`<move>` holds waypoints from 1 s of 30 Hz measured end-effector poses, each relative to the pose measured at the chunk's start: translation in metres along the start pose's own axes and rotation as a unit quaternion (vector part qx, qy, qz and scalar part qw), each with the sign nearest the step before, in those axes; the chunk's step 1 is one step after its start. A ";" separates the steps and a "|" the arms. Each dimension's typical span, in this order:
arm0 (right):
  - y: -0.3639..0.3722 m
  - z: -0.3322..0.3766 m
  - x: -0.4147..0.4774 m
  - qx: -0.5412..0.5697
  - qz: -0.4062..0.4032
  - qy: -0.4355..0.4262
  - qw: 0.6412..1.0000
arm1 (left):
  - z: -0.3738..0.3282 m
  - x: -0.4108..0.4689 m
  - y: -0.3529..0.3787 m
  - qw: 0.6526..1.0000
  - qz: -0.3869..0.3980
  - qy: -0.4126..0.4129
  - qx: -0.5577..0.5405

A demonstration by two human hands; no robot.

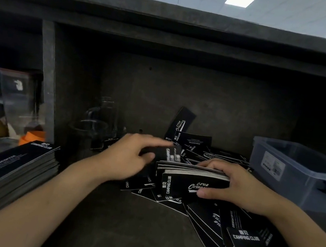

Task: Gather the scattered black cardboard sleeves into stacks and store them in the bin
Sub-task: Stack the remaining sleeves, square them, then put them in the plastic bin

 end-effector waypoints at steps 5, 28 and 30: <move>0.008 0.002 0.002 0.087 -0.012 0.010 0.996 | -0.014 -0.001 0.017 0.989 0.024 -0.023 -0.146; -0.018 -0.002 -0.004 0.106 -0.025 0.045 0.993 | 0.042 -0.012 -0.008 0.954 0.166 -0.175 0.176; -0.020 -0.005 -0.007 0.124 -0.013 0.057 0.991 | 0.046 -0.017 -0.001 0.939 0.219 -0.175 0.200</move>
Point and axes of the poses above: each hand's wrist, its own x-axis towards the middle knuckle, its own y-axis out of the palm, z = x × y, the point moved 4 cm from there along x, towards the middle knuckle, and after that the axes turned 5 degrees about -z, right-handed, at the moved point
